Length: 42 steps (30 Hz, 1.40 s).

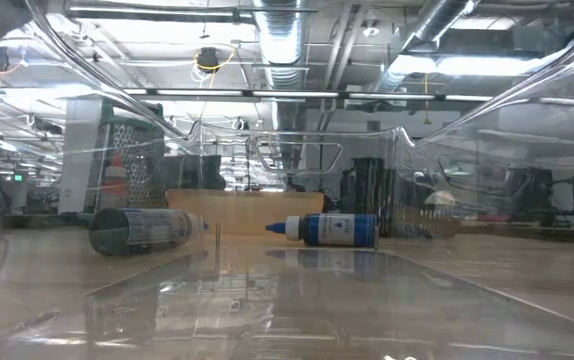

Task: Pick & Place Food Item
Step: Put the blue doughnut into the black bin

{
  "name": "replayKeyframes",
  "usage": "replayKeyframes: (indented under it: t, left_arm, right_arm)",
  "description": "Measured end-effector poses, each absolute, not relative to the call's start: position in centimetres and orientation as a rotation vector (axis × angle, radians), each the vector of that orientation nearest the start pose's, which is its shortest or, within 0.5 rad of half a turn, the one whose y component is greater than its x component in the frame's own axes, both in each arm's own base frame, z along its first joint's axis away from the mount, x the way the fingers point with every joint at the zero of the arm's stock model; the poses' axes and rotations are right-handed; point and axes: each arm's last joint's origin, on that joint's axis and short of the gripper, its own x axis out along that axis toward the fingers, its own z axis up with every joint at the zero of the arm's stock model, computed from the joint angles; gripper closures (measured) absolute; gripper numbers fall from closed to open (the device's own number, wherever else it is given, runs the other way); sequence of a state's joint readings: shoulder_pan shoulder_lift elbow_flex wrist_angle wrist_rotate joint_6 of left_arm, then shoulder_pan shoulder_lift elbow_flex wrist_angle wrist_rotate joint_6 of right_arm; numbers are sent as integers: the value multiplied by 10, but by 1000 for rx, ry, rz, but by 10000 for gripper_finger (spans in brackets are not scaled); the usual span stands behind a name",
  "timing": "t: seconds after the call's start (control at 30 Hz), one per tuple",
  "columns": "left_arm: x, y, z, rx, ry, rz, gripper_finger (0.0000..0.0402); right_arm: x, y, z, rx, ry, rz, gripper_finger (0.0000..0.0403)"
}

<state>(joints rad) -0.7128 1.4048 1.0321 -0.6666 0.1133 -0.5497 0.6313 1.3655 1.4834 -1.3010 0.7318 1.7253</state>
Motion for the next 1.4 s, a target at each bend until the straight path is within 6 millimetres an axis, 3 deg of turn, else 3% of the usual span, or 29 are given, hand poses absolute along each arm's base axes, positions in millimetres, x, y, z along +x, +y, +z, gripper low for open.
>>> replayKeyframes:
  t: [0.53,1.1,1.4]
  left_arm:
    - [226,-196,191,38,1293,-272,118]
    - [221,-188,162,13,1392,-137,124]
    - [221,-189,161,6,1378,-141,124]
  right_arm:
    - [192,153,374,925,393,-638,163]
    - [188,165,378,956,345,-568,163]
    - [188,166,379,959,338,-563,163]
